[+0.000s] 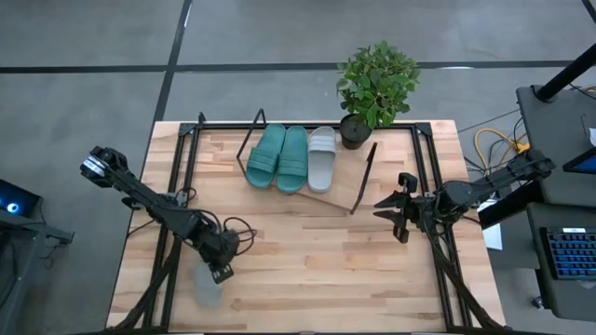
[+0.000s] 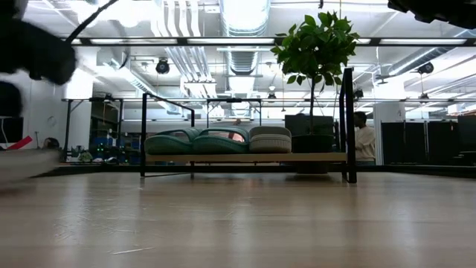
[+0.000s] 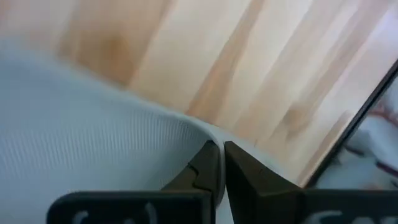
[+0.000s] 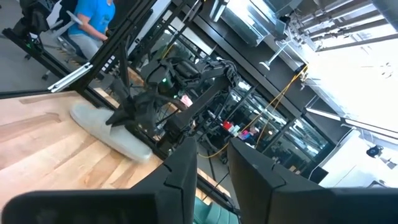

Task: Pick and place slides into the shelf
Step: Put the gray slipper on the shelf

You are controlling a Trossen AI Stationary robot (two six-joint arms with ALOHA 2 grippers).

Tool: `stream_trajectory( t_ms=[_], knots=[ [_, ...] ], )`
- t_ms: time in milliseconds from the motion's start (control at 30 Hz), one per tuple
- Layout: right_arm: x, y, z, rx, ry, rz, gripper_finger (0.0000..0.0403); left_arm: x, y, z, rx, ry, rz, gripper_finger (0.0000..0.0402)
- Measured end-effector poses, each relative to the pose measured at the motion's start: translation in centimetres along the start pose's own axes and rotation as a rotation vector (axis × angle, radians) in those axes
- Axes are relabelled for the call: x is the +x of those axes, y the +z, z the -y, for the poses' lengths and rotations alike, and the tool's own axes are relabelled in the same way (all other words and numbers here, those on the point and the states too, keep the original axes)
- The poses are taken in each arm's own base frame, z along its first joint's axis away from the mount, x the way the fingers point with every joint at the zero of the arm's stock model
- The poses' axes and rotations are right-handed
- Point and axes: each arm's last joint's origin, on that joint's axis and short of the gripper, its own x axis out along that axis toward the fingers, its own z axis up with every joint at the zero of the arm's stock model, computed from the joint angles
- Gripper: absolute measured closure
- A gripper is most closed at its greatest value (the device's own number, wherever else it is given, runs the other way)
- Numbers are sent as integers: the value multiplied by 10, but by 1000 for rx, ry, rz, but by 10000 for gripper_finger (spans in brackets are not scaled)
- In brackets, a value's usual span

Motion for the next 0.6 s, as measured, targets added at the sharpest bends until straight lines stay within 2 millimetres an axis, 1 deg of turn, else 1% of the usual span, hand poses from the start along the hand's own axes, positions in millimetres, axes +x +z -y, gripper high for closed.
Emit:
stream_trajectory(
  t_ms=[133, 333, 600],
  knots=[
    [0, 0, 0, -31, 3, -3, 318, -14, 8, 13, 115, -3, 156, 401],
    [0, 0, 0, -26, 3, -2, 308, -31, 14, 26, 225, 41, 296, 401],
    [0, 0, 0, -22, 3, -2, 309, -47, 17, 34, 313, 119, 390, 401]
  ],
)
